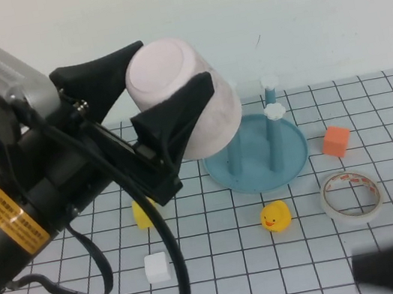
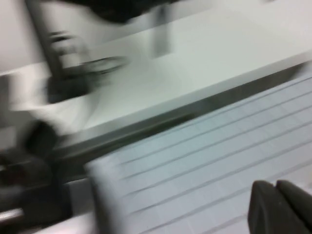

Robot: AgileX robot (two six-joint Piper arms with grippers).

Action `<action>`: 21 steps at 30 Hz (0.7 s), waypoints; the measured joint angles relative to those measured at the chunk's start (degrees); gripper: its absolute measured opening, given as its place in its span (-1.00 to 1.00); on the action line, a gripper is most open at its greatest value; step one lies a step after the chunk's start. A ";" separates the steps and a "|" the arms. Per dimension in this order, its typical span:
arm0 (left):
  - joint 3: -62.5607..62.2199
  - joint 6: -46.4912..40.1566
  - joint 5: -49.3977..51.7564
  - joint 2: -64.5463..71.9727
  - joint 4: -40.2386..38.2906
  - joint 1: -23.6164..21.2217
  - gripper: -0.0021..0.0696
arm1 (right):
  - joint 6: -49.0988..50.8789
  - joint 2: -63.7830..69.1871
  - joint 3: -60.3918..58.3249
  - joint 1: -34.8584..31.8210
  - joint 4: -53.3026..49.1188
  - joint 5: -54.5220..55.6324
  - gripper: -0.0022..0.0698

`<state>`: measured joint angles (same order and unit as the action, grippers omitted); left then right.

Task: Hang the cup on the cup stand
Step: Place the cup on the cup holder

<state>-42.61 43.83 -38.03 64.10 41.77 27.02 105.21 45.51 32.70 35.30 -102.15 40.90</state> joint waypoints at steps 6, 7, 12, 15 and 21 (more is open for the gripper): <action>-0.13 -0.13 0.87 0.00 1.88 0.00 0.60 | -11.39 -1.18 0.00 0.00 0.48 -23.51 -0.92; -0.13 -0.55 1.25 0.00 1.89 0.00 0.60 | -13.56 -1.28 0.00 0.00 0.63 -27.55 -0.92; -0.17 -2.86 4.29 0.00 1.89 0.00 0.60 | -25.28 -1.42 0.00 0.00 1.93 -44.47 -0.92; -0.17 -3.32 5.93 0.00 1.89 0.00 0.60 | -35.87 -1.42 0.00 0.00 6.59 -55.59 -0.92; -0.17 -3.71 11.91 0.00 1.89 0.00 0.60 | -68.00 -1.72 0.10 0.00 34.62 -83.66 -0.93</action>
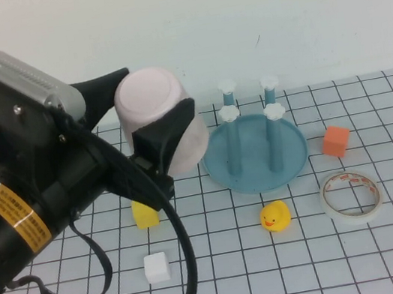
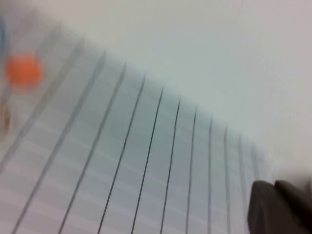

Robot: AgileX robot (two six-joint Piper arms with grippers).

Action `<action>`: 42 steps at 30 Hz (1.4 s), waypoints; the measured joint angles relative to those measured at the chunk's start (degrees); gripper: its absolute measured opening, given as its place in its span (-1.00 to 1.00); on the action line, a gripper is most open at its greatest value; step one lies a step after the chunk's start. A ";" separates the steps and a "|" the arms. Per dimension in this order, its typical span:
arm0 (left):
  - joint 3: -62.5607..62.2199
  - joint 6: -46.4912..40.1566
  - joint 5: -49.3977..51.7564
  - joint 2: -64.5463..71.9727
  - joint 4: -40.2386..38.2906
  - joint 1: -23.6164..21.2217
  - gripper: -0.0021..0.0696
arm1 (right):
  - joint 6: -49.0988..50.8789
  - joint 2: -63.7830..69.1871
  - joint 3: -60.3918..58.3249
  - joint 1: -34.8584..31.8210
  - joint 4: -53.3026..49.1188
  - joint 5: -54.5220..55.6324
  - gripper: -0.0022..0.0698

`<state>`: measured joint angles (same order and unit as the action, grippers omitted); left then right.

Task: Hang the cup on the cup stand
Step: Place the cup on the cup holder

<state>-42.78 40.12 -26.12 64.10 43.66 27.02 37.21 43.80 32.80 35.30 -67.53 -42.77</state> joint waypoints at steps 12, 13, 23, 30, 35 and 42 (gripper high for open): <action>0.00 -5.48 -1.23 0.14 -2.75 0.00 0.60 | -22.45 -14.88 0.00 0.00 49.82 -9.72 -0.93; 0.00 -5.73 -2.07 0.14 -2.82 0.00 0.60 | -23.39 -16.22 0.00 0.00 52.29 -9.50 -0.93; 0.00 -11.85 -7.89 0.14 -9.36 0.00 0.60 | -26.75 -24.66 0.00 0.00 59.49 -10.92 -0.93; -1.12 -12.83 -8.98 0.14 -10.68 0.00 0.60 | -26.75 -24.66 -0.10 0.00 60.28 -12.93 -0.93; -4.28 -12.91 -8.98 0.14 -10.90 0.00 0.60 | -26.75 -24.66 -0.10 0.00 60.28 -12.91 -0.93; -10.87 -18.87 -8.77 0.14 -11.18 0.00 0.60 | -26.75 -24.66 -0.10 0.00 60.28 -12.91 -0.94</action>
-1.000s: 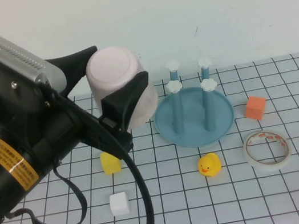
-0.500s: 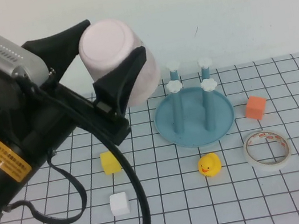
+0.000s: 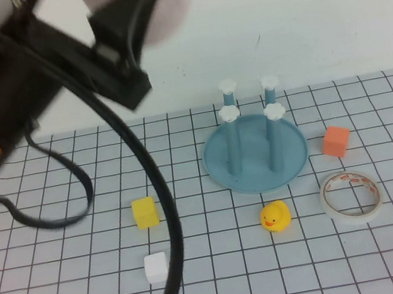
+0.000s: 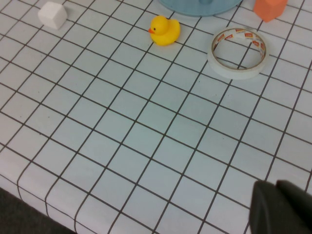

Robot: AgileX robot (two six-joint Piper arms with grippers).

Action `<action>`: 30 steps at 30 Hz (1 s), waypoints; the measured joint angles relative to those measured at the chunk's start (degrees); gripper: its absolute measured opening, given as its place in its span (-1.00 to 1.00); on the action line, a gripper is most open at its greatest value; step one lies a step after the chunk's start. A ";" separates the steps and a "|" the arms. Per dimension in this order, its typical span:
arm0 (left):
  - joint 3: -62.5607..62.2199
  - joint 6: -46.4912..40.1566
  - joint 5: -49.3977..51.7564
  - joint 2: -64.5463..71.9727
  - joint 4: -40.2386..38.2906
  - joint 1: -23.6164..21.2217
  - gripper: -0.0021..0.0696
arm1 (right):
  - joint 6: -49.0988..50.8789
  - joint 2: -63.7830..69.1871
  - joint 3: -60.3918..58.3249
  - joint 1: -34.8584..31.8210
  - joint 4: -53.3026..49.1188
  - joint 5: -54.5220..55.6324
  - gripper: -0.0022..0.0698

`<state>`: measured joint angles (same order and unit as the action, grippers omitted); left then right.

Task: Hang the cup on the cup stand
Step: Place the cup on the cup holder

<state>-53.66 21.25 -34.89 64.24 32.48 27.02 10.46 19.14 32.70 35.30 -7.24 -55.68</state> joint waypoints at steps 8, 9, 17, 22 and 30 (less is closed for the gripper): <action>-3.15 -4.20 0.25 0.00 -2.69 0.00 0.60 | 0.00 0.00 0.00 0.00 0.00 0.00 -0.94; -3.15 -3.20 0.68 0.00 -2.55 0.00 0.60 | 0.00 0.00 0.00 0.00 0.00 0.00 -0.94; -3.15 5.34 10.76 4.58 -6.82 1.27 0.60 | 0.00 0.00 0.00 0.00 0.00 0.00 -0.94; -3.15 -3.43 19.49 9.57 -21.41 4.69 0.60 | 0.00 0.00 0.00 0.00 0.00 -0.04 -0.94; -3.15 -18.95 20.38 18.05 -33.76 5.88 0.60 | 0.00 0.00 0.00 0.00 0.00 -0.04 -0.94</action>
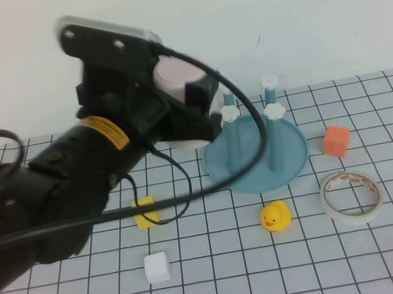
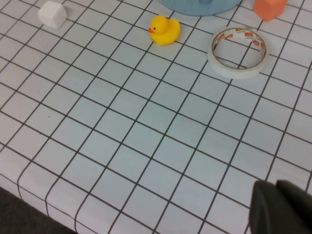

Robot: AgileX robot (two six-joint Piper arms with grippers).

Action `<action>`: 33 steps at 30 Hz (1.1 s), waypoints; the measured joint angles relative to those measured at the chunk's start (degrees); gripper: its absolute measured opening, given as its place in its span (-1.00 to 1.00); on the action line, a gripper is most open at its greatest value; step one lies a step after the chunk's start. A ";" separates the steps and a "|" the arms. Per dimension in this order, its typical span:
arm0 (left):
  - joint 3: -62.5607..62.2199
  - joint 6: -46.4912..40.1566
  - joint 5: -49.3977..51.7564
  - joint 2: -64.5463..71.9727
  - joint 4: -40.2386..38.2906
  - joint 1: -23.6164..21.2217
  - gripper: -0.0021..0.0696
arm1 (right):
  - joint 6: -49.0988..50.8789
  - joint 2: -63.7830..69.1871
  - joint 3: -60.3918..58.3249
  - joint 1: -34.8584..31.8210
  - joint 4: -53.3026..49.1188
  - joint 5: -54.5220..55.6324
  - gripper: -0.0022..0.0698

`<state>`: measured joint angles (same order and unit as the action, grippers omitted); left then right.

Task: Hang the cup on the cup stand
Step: Place the cup on the cup holder

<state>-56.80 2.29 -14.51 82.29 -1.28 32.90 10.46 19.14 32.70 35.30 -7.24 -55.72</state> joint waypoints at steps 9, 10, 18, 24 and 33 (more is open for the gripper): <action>0.00 -11.80 -9.26 3.50 -0.95 0.09 0.60 | 0.00 0.00 0.00 0.00 0.13 0.00 -0.94; 0.00 -10.94 -10.63 3.50 -0.95 0.09 0.60 | 0.00 0.00 0.00 0.00 0.13 0.00 -0.94; -3.02 -2.90 -24.25 10.79 0.04 0.09 0.60 | 0.00 0.00 0.00 0.00 0.13 -0.09 -0.94; -12.14 -1.98 -22.52 20.87 1.62 0.09 0.60 | 0.00 0.00 0.00 0.00 0.13 -0.09 -0.94; -23.51 1.20 -22.52 33.62 1.73 -2.47 0.60 | 0.00 0.00 0.00 0.00 0.13 -0.09 -0.94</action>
<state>-80.31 3.49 -37.03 115.91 0.45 30.43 10.46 19.14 32.70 35.30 -7.12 -55.81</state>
